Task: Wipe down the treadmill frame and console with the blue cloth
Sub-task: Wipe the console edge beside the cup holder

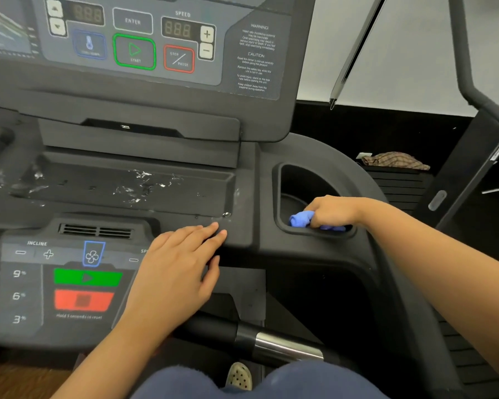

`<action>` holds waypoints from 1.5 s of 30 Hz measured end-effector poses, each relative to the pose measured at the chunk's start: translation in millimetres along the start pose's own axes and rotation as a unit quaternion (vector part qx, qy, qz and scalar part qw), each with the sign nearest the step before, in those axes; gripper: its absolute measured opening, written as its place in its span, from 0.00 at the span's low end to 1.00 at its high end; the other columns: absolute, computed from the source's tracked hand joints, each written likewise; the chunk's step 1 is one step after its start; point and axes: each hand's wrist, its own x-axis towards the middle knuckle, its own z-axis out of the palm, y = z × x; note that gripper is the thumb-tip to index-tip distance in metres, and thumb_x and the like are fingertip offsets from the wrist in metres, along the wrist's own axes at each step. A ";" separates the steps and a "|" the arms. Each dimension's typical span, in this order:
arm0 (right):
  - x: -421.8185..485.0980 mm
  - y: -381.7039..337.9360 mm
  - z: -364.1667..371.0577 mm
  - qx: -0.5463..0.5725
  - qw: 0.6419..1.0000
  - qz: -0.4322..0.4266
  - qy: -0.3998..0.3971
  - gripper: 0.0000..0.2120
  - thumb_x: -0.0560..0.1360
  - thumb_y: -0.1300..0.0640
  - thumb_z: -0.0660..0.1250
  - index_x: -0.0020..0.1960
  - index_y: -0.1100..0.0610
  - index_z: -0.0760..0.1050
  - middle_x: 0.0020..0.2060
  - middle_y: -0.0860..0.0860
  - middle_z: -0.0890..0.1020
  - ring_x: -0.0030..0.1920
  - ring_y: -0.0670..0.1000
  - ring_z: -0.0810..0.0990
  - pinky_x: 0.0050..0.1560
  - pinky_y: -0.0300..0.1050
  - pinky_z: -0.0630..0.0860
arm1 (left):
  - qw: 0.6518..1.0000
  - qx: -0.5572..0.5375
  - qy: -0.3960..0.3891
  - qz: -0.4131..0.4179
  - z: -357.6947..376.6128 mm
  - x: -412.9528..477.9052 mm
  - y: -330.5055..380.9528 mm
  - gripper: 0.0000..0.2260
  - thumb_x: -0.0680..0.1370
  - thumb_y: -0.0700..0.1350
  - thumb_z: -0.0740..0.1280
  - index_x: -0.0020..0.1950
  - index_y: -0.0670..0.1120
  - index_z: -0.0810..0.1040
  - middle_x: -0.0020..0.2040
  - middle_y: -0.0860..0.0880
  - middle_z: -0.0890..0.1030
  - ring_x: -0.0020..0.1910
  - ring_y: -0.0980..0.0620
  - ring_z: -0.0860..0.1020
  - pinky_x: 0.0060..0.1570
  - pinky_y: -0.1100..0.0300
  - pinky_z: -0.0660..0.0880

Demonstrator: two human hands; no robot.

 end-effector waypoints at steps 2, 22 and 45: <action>-3.6 -2.5 -4.6 0.041 0.999 -0.029 0.019 0.06 0.72 0.62 0.62 0.44 0.64 0.75 0.36 0.62 0.78 0.34 0.54 0.73 0.39 0.46 0.71 | 1.000 -0.006 -0.007 -0.002 -0.1 0.1 0.0 0.19 0.73 0.50 0.59 0.60 0.50 0.80 0.60 0.53 0.80 0.55 0.51 0.79 0.53 0.58 0.67; -59.2 21.7 152.4 0.010 0.899 -0.147 0.413 0.31 0.74 0.59 0.56 0.76 0.44 0.55 0.75 0.33 0.48 0.76 0.40 0.48 0.74 0.39 0.42 | 0.999 -0.011 0.024 0.032 4.3 -0.7 -0.9 0.19 0.74 0.51 0.59 0.61 0.48 0.80 0.61 0.52 0.80 0.57 0.52 0.76 0.54 0.56 0.68; -93.2 47.9 145.6 -0.194 0.856 -0.006 0.480 0.36 0.53 0.74 0.68 0.61 0.63 0.78 0.59 0.59 0.80 0.55 0.61 0.82 0.50 0.54 0.80 | 0.999 -0.011 0.039 0.030 1.7 1.6 0.1 0.19 0.73 0.49 0.61 0.61 0.48 0.80 0.60 0.51 0.81 0.56 0.50 0.77 0.52 0.56 0.67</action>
